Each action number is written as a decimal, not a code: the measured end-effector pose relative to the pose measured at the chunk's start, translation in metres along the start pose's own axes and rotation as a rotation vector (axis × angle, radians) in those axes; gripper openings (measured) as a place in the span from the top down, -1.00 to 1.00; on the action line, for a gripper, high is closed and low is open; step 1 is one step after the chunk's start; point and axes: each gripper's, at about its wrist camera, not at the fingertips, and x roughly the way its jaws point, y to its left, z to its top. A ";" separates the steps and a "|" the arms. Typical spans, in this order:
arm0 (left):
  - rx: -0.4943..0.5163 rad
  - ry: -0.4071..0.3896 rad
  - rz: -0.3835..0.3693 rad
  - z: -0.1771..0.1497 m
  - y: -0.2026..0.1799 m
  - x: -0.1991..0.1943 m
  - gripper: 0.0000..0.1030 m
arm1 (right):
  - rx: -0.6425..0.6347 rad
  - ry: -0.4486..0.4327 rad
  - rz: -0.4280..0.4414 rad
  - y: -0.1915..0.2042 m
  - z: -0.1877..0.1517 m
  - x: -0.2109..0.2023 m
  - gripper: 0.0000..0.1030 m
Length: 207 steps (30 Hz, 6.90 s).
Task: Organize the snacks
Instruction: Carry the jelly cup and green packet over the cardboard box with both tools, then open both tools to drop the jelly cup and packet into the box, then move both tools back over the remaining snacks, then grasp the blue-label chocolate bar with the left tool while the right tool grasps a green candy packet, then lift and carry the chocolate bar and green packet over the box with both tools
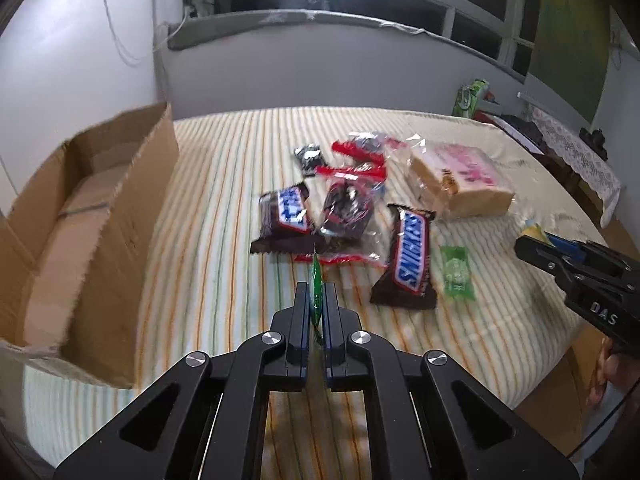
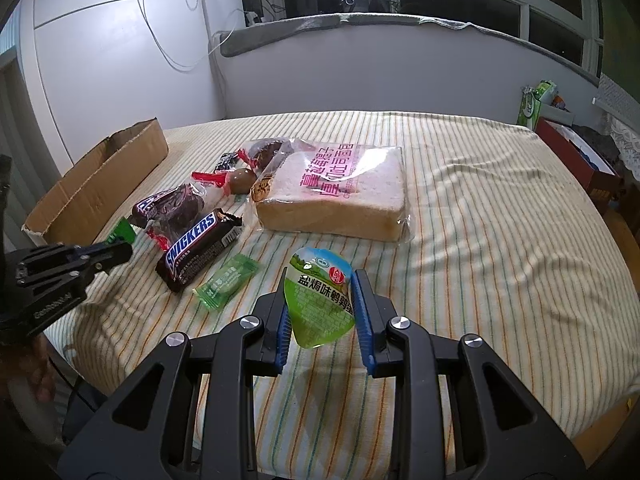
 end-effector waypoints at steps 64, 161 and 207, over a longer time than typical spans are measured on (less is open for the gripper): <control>-0.202 -0.340 0.188 0.026 0.186 -0.125 0.92 | -0.381 -0.087 0.274 0.296 0.097 0.023 0.45; -0.154 0.005 0.025 0.037 0.033 0.054 0.37 | -0.108 0.055 -0.006 0.060 -0.001 0.042 0.19; -0.045 -0.353 -0.026 0.058 0.002 -0.113 0.48 | -0.080 -0.293 -0.152 0.063 0.058 -0.127 0.66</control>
